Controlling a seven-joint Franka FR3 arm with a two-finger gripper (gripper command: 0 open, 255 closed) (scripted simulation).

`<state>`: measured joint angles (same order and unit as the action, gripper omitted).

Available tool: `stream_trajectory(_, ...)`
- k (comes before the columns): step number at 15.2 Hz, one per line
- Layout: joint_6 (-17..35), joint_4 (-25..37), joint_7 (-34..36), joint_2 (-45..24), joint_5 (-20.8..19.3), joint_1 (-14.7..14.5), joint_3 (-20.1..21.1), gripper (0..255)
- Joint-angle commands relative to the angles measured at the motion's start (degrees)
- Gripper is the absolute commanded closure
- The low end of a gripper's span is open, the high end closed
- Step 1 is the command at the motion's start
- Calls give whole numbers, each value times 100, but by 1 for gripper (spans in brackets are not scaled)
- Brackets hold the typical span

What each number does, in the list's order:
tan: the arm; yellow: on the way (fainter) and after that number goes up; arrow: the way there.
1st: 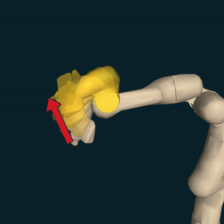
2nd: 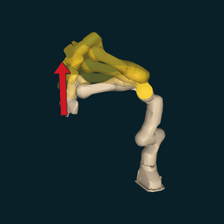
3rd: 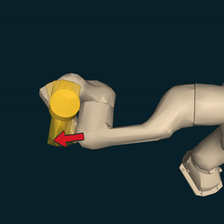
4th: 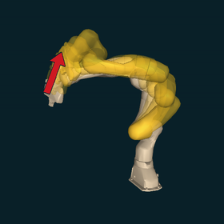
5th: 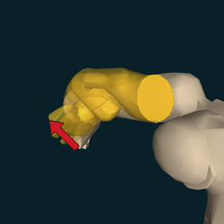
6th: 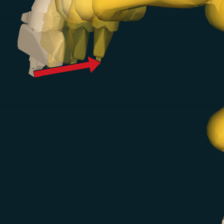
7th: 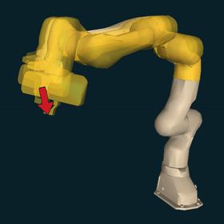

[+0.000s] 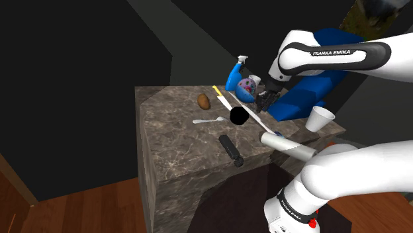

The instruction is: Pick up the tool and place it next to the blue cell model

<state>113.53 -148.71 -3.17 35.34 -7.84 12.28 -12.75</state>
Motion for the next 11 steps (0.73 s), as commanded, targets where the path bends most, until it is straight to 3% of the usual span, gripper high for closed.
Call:
stream_trajectory(1, 167, -246, -326, 91, -207, -68, 18, 0)
stream_trajectory(3, 450, -649, -838, 242, -560, -160, 26, 0)
stream_trajectory(11, 1171, -1039, -815, -86, -678, -111, -93, 0)
